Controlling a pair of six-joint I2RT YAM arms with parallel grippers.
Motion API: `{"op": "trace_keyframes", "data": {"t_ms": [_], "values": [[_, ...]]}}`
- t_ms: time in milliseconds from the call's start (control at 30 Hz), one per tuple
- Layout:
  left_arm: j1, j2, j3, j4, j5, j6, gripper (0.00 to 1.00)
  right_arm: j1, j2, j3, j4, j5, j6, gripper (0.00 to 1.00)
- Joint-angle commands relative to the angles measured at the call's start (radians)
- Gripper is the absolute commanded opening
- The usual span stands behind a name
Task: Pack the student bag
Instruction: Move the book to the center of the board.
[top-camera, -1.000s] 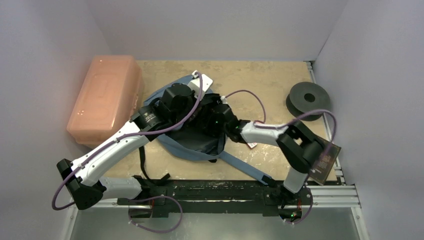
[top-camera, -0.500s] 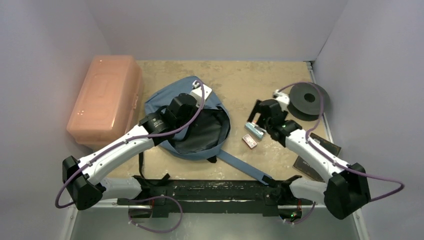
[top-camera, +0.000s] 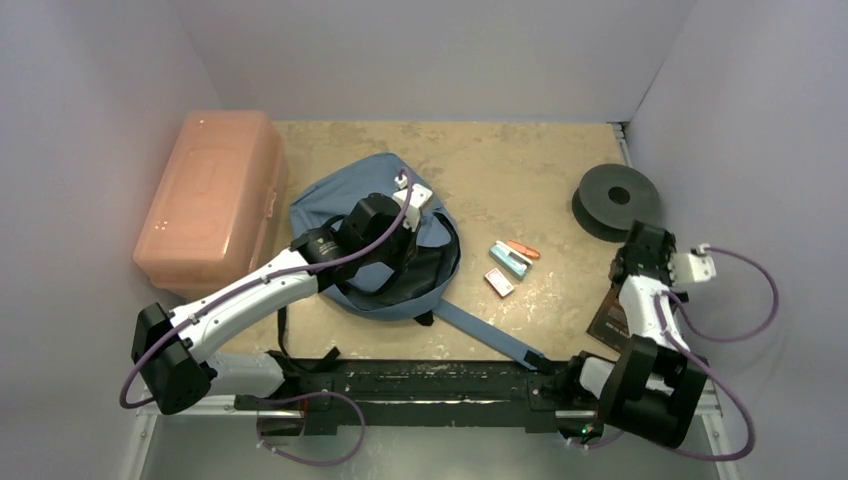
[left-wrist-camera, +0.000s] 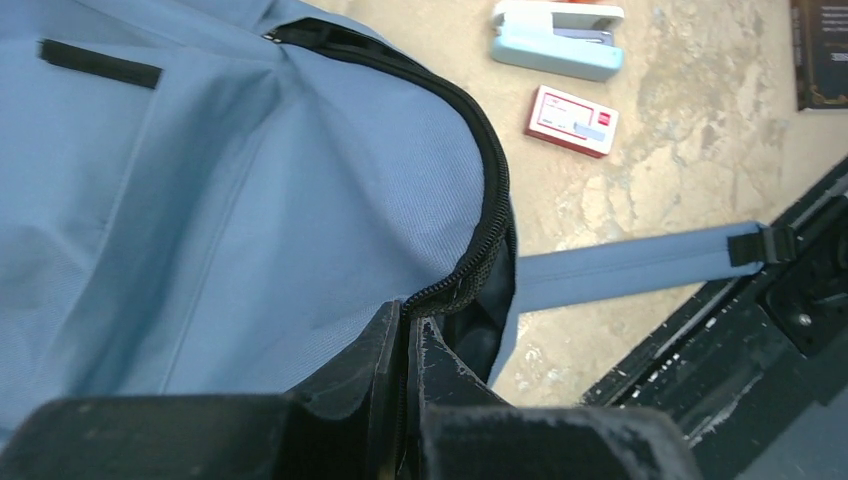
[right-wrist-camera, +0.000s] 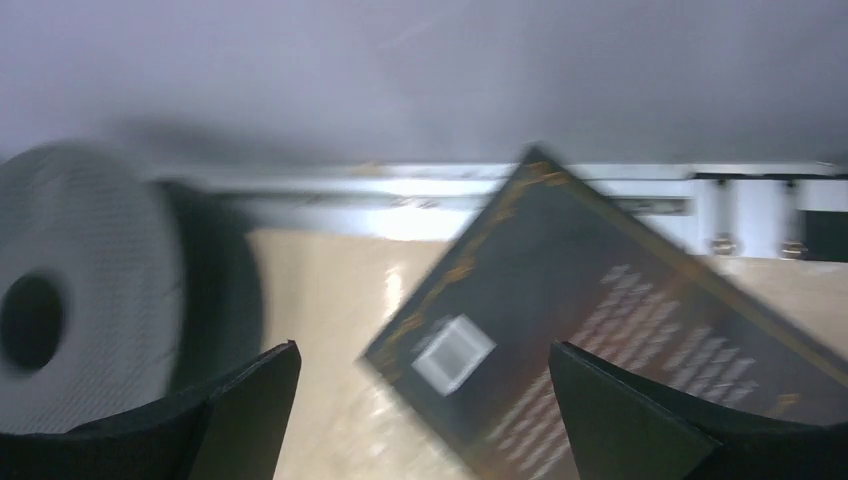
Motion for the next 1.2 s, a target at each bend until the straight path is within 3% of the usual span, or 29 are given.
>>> {"op": "trace_keyframes", "data": {"t_ms": [0, 300, 700, 933, 1167], "values": [[-0.001, 0.010, -0.005, 0.017, 0.125, -0.045, 0.00, -0.225, -0.084, -0.149, 0.135, -0.055, 0.100, 0.99], [0.000, 0.026, -0.001, 0.007, 0.211, -0.056, 0.00, -0.454, -0.095, -0.215, 0.200, -0.177, 0.105, 0.99], [0.000, 0.013, -0.003, 0.021, 0.221, -0.054, 0.00, -0.536, -0.008, -0.217, 0.124, -0.284, 0.098, 0.99], [0.000, 0.008, -0.005, 0.015, 0.220, -0.044, 0.00, -0.508, 0.079, -0.205, 0.096, -0.363, -0.084, 0.99], [0.000, 0.013, -0.006, 0.031, 0.213, -0.050, 0.00, -0.255, -0.022, -0.151, 0.009, -0.321, -0.147, 0.99]]}}
